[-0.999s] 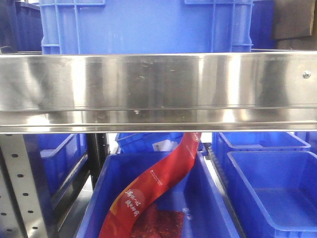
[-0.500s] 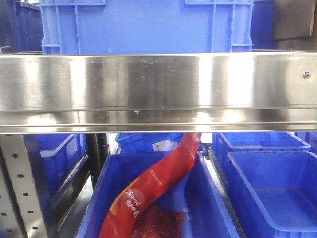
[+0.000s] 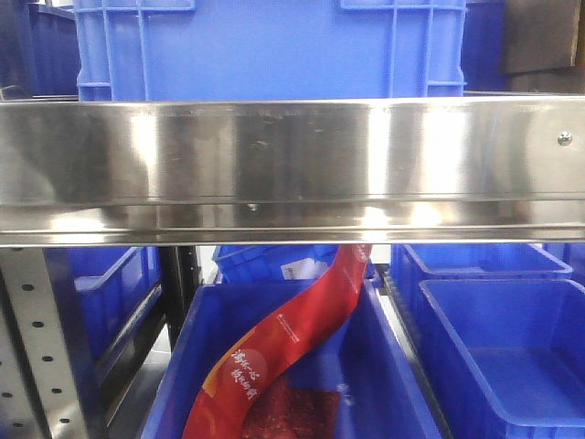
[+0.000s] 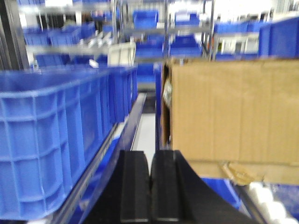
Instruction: Grab PVC pipe and place in blue bin
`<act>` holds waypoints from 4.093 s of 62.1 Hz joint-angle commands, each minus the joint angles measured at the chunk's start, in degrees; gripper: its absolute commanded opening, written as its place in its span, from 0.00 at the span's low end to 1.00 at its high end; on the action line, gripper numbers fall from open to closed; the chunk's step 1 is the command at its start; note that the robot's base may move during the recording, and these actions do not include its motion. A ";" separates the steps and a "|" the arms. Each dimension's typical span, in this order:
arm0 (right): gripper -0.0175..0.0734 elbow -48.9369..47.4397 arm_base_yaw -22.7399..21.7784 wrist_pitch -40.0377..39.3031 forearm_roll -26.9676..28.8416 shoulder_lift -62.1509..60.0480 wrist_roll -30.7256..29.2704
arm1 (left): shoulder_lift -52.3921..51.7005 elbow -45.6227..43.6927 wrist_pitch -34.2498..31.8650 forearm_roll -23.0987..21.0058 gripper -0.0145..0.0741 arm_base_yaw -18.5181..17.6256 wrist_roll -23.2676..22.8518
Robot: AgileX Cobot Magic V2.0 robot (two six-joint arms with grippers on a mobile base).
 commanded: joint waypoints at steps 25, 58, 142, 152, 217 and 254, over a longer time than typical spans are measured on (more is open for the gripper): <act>0.01 0.17 -0.40 1.12 -0.42 -8.09 0.12 | -9.40 1.73 -2.30 5.71 0.04 0.27 0.22; 0.01 0.17 -0.40 1.47 -0.42 -8.09 0.12 | -9.40 1.73 -0.08 5.47 0.04 0.27 0.22; 0.01 17.77 -0.46 0.73 10.57 -21.28 -14.11 | -9.40 1.73 -0.75 5.47 0.04 0.27 0.22; 0.01 23.62 -0.46 -2.54 11.03 -22.88 -14.11 | -9.50 1.73 -1.20 5.47 0.04 0.27 0.22; 0.01 23.62 -0.46 -2.38 13.14 -22.88 -14.11 | -9.50 1.73 -1.20 5.47 0.04 0.27 0.22; 0.01 23.62 -0.46 -2.38 13.14 -22.88 -14.11 | -25.76 21.95 -0.61 3.21 0.04 9.73 0.22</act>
